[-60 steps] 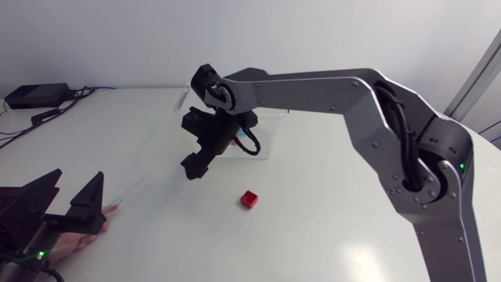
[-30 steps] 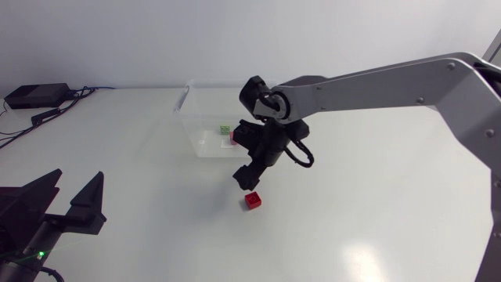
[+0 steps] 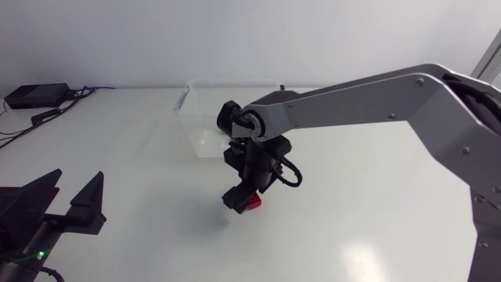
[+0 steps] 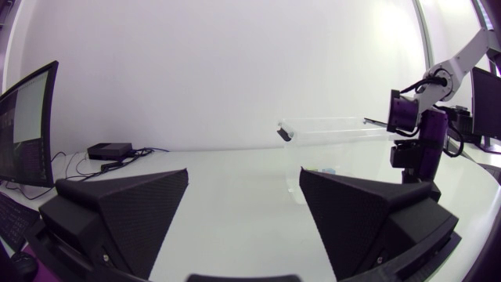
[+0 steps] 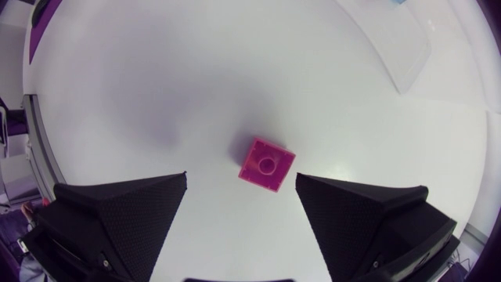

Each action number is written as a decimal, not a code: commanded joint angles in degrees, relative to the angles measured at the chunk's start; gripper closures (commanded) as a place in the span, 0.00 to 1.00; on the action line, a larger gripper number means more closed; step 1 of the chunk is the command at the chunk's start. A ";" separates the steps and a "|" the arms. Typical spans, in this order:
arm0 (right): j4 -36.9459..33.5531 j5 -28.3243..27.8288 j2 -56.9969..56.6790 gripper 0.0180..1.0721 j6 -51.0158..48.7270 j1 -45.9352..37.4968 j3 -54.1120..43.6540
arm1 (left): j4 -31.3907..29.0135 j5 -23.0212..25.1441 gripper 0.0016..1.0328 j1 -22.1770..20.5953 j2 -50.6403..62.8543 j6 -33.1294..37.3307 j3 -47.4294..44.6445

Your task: Place the duplo bricks in the container

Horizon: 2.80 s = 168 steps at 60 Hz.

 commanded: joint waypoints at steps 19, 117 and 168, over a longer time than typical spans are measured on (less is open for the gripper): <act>-1.73 -2.93 6.92 0.07 4.56 -3.32 3.54 | 0.21 0.37 0.04 -0.01 -0.58 0.36 -1.02; 14.88 4.89 -6.35 0.43 5.79 -13.87 18.75 | 0.21 0.37 0.04 -0.01 -0.58 0.36 -1.02; 21.82 10.86 -42.57 0.05 5.44 -17.04 -15.27 | 0.21 0.28 0.04 -0.01 -0.58 0.36 -1.02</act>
